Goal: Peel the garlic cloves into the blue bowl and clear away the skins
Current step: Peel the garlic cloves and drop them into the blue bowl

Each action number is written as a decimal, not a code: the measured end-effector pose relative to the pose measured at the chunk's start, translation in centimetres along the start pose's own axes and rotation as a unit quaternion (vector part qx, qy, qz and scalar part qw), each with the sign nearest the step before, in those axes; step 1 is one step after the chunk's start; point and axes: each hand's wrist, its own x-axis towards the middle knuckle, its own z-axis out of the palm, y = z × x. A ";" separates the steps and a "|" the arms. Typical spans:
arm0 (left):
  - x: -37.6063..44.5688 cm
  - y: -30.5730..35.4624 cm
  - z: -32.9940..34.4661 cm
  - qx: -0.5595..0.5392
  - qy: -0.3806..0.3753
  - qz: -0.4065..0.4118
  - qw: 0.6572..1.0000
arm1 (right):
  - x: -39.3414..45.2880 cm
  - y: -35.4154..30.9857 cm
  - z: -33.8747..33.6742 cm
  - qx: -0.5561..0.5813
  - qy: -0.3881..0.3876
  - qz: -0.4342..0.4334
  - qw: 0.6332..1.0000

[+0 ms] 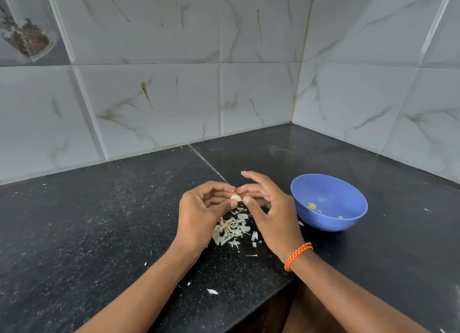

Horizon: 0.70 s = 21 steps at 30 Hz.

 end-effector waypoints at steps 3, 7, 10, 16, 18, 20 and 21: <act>0.0 0.0 0.0 0.013 0.002 0.002 1.000 | -0.1 -0.2 0.2 0.009 -0.011 -0.002 1.000; 0.0 0.0 -0.1 0.039 0.013 0.003 0.999 | -0.1 -0.2 0.2 -0.004 0.002 -0.002 1.000; -0.1 0.1 0.0 0.061 0.015 0.006 0.998 | -0.1 -0.2 0.2 -0.003 0.007 -0.002 1.000; -0.2 0.3 0.1 0.095 0.023 0.012 0.995 | -0.1 -0.3 0.2 0.004 0.015 -0.004 1.000; -0.3 0.3 0.1 0.095 0.023 0.009 0.995 | -0.1 -0.4 0.1 0.000 0.015 -0.007 1.000; -0.3 0.3 0.1 0.094 0.022 0.003 0.995 | -0.1 -0.5 0.1 0.001 0.013 -0.012 1.000; -0.3 0.3 0.1 0.094 0.021 0.001 0.995 | -0.1 -0.4 0.2 0.002 0.012 -0.014 1.000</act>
